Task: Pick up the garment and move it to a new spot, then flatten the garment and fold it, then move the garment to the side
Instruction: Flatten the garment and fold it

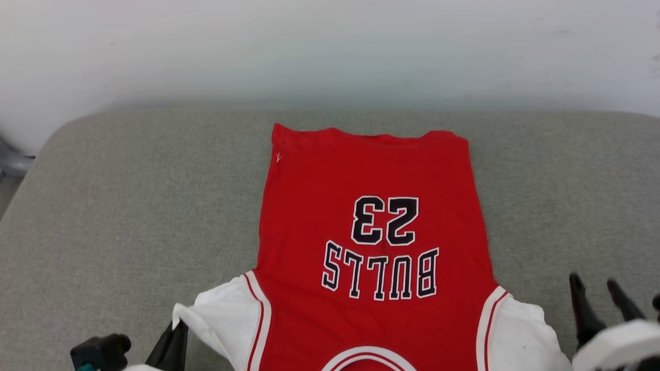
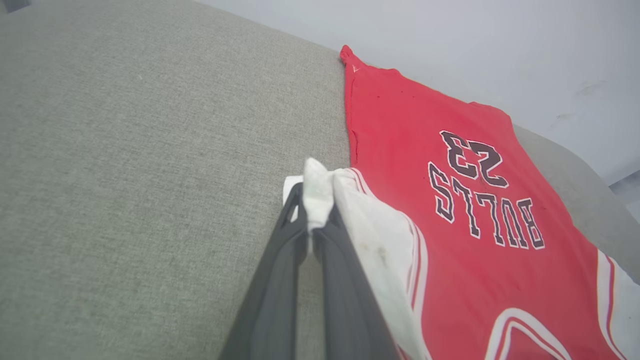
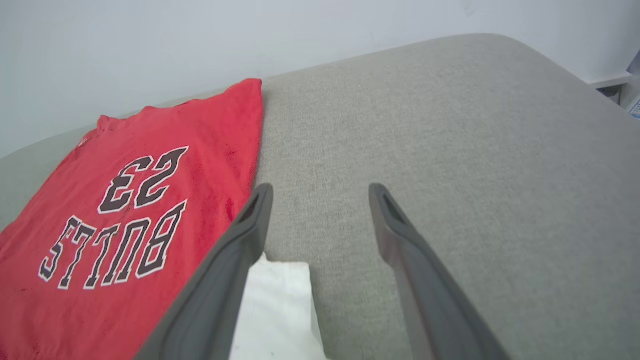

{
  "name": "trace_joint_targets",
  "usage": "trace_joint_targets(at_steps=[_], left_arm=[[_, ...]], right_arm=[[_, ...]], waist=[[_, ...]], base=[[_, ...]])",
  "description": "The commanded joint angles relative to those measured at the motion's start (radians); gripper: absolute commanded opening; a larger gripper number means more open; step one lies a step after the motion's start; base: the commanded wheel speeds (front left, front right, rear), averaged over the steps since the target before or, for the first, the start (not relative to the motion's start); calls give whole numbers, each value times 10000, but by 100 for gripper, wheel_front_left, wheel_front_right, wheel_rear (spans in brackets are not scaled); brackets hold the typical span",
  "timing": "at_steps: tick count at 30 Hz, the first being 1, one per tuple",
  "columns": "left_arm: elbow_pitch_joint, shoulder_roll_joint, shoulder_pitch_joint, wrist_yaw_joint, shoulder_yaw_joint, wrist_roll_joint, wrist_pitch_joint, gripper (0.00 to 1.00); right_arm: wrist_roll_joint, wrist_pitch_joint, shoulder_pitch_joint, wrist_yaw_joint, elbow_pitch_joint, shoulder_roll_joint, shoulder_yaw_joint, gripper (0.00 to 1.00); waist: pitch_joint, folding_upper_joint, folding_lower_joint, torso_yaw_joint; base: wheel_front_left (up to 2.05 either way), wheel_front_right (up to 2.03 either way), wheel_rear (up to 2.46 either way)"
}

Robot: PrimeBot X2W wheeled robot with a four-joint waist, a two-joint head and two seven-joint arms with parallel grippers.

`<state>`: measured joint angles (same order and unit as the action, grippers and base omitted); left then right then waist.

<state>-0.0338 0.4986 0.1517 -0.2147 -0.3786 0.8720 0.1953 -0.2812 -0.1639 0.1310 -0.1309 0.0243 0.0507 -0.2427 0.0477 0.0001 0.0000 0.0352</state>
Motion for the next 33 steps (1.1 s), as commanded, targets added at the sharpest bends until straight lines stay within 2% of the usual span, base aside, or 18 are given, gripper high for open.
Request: trace_joint_targets(at_steps=[1,5,9,20,24,28,33], left_arm=[[-97,4,-223,-5,15,-81,13,0],[-360,-10,-822,120,-95,-298,37,0],[-574,-120,-1484,236,-254,-606,77,0],[-537,-602,-2969,865,-726,-1015,257,0],[-398,-784,-3508,1150,-894,-1146,303,0],[-243,-966,-3907,1371,-944,-1219,406,0],[-26,-1174,-4153,1599,-981,-1259,498,0]], right_arm=[[52,89,-505,4,-212,-3,-47,100],[408,242,-2445,4,-1339,20,-120,100],[465,-172,-4482,4,-2587,369,-144,100],[576,-3585,-9302,4,-5704,2009,613,100],[845,-4697,-10506,4,-6374,2409,865,100],[1160,-5348,-11336,4,-6814,2521,948,100],[1292,-6002,-11563,4,-7465,2504,1029,100]], waist=[[226,-1,0,113],[872,-1,0,433],[1572,-1,0,861],[3334,-1,0,2033],[3973,-1,0,2393],[4475,-1,0,2637],[4840,-1,0,2766]], base=[[0,0,0],[0,0,0],[0,0,0],[0,0,0],[0,0,0],[0,0,0],[0,0,0]])
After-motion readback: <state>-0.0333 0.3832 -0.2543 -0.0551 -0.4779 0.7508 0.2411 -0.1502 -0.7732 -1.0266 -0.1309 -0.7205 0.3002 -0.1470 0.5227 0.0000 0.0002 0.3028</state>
